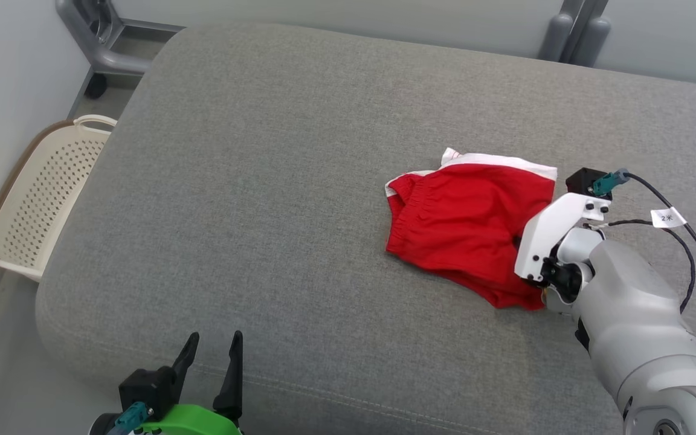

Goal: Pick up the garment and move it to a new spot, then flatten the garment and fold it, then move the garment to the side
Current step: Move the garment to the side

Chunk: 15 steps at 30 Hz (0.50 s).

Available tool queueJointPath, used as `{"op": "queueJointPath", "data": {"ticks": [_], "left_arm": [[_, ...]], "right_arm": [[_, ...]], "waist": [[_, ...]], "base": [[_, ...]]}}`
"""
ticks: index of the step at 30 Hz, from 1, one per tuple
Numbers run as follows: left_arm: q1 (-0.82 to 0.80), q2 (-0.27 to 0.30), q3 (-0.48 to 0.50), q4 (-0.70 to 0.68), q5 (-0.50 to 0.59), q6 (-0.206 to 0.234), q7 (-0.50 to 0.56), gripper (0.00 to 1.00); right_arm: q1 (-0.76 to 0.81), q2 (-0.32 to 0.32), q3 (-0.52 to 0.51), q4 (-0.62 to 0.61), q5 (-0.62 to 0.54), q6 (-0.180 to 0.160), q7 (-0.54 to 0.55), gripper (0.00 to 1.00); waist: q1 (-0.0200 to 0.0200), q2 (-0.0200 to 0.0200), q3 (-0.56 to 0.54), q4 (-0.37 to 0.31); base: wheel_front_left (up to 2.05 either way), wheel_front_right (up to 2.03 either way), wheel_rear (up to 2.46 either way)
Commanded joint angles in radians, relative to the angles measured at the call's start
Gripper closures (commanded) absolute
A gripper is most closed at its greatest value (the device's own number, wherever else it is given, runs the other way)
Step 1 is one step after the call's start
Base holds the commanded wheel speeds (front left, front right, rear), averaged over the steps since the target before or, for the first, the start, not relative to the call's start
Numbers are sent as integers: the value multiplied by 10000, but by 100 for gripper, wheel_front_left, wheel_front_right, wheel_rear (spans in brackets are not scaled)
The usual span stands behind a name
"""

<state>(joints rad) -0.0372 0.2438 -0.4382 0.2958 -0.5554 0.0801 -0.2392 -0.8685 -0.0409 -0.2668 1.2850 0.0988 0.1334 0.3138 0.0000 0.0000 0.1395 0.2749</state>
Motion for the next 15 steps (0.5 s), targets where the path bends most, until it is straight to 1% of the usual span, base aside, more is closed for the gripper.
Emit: {"op": "queueJointPath", "data": {"ticks": [1,5,11,15], "left_arm": [[-99,25,3,-40,-16,44,-72,0],[22,22,-11,-103,-9,82,-91,0],[106,1,-40,-139,-37,99,-113,0],[81,-28,-21,-168,-65,91,-116,0]], "right_arm": [[23,-182,39,100,-362,-50,-6,100],[-313,-141,339,78,-948,-39,206,100],[-654,-124,832,-56,-1529,-37,722,100],[-766,-353,1088,-448,-1948,-37,1095,100]], "waist": [[0,0,-138,-316],[0,0,-306,-900],[0,0,-512,-1818],[0,0,-578,-2356]], "base": [[0,0,0],[0,0,0],[0,0,0],[0,0,0]]}}
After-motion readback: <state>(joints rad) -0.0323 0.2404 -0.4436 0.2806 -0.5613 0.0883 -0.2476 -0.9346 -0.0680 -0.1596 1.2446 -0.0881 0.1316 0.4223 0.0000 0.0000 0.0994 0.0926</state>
